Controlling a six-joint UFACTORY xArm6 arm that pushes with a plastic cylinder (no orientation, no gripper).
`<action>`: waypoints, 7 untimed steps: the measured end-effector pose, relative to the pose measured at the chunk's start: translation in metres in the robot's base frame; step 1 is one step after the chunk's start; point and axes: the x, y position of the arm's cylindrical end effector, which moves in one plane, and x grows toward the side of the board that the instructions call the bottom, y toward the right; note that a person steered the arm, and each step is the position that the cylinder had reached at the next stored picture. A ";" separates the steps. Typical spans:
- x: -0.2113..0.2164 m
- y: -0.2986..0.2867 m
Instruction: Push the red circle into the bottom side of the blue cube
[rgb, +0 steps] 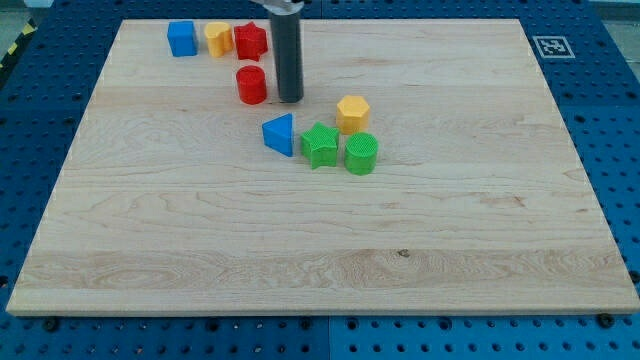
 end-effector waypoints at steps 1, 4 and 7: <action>0.000 -0.017; -0.013 -0.125; -0.013 -0.112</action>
